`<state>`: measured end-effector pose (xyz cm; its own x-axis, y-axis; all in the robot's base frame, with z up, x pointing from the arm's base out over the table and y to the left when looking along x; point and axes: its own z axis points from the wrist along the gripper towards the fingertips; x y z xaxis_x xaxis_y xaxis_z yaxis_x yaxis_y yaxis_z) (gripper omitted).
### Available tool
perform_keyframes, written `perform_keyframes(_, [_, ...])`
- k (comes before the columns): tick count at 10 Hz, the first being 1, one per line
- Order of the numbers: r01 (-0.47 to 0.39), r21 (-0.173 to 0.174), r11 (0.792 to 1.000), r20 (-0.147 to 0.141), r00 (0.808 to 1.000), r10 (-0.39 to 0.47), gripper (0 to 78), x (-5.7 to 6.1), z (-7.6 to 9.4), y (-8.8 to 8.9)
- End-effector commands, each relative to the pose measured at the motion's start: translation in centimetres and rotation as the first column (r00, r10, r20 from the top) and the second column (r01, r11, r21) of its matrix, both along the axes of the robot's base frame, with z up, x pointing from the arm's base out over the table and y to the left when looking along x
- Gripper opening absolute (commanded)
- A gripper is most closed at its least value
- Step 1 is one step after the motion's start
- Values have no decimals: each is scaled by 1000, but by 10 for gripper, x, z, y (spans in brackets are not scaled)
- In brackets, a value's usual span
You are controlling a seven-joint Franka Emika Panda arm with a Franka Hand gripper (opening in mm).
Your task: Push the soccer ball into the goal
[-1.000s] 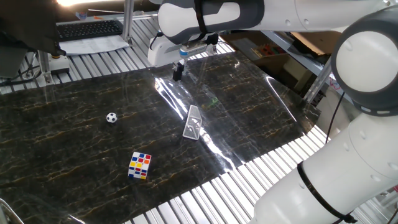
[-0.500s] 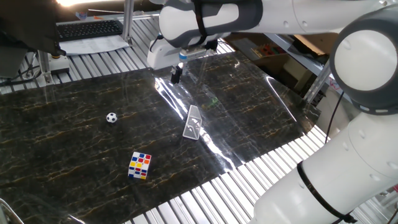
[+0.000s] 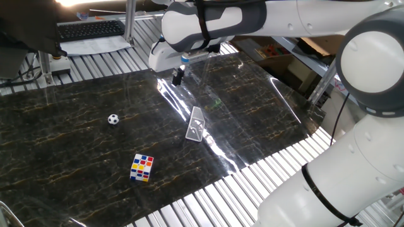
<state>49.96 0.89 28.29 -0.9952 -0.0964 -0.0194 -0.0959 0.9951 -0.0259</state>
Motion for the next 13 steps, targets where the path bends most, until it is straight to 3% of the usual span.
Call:
perform_keyframes(1, [-22,-2,1000,12,1000,22,0,1,1,0])
perform_keyframes(13, [-22,-4,1000,32,999,22,0,0,-6,2])
